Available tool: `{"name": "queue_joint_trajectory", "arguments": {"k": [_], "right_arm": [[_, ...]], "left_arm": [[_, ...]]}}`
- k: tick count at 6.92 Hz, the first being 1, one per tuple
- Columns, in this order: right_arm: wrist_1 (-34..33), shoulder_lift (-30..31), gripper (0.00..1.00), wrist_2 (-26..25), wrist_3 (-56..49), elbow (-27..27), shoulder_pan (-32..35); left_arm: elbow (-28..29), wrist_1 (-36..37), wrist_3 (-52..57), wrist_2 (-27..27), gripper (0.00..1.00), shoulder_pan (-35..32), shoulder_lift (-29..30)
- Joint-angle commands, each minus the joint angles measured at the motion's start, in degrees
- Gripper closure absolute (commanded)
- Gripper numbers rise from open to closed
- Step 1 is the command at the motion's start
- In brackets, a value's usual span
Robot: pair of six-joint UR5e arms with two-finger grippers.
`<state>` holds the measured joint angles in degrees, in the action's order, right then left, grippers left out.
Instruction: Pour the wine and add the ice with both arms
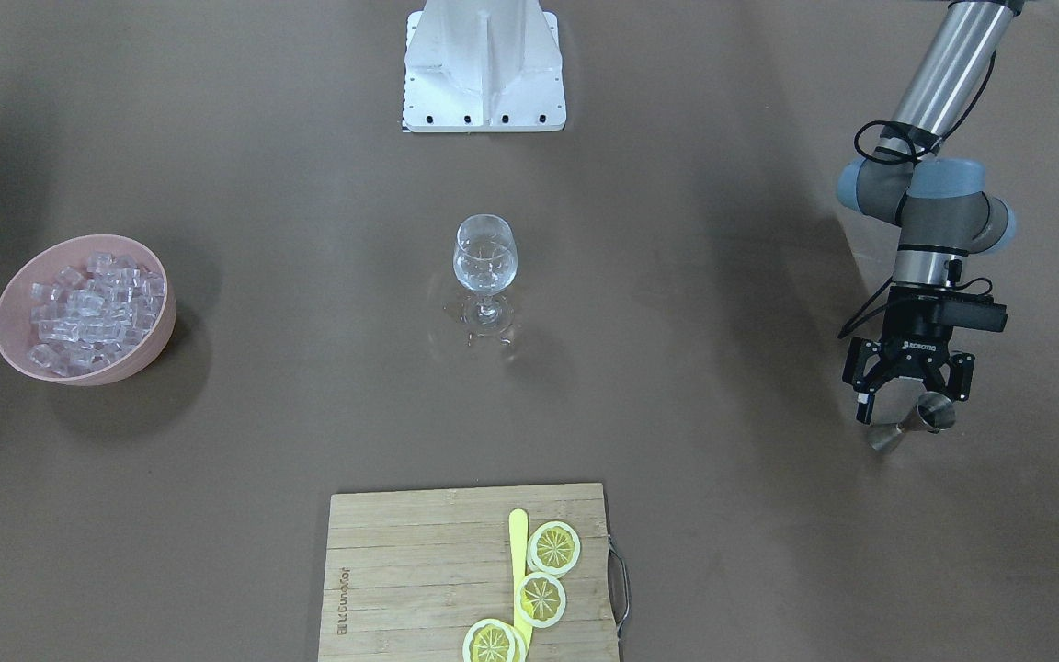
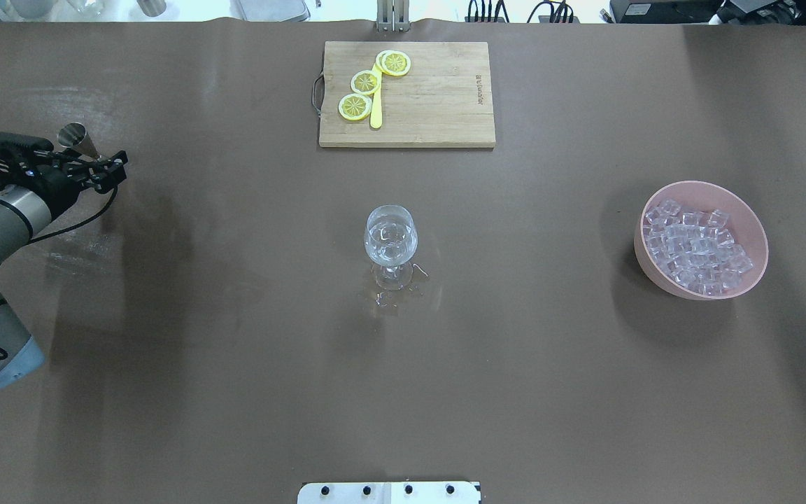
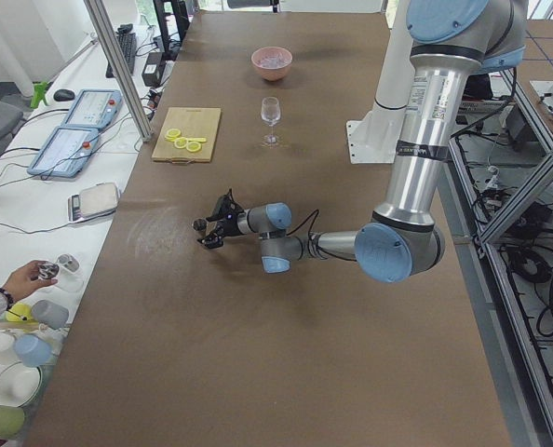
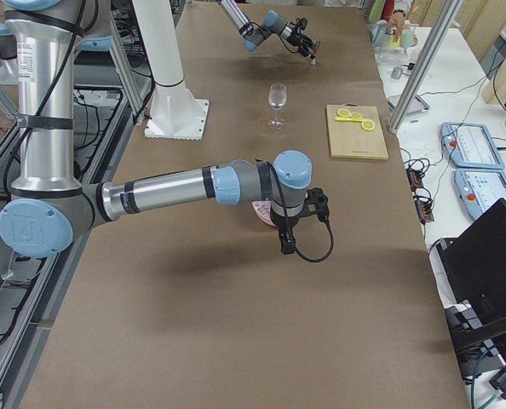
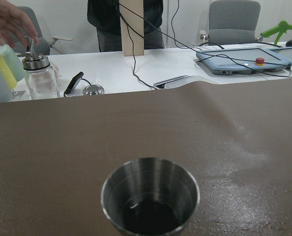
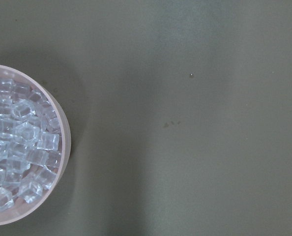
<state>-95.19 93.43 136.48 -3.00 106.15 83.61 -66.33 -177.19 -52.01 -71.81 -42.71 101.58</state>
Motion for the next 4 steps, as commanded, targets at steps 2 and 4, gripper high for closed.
{"name": "queue_joint_trajectory", "arguments": {"k": [2,4], "right_arm": [[0.0,0.0,0.00,0.0,0.0,0.0,0.0],[0.0,0.0,0.00,0.1,0.0,0.1,0.0]], "left_arm": [[0.1,-0.1,-0.6,0.0,0.11,-0.3,-0.2],[0.1,-0.1,-0.8,0.0,0.16,-0.4,-0.2]]}}
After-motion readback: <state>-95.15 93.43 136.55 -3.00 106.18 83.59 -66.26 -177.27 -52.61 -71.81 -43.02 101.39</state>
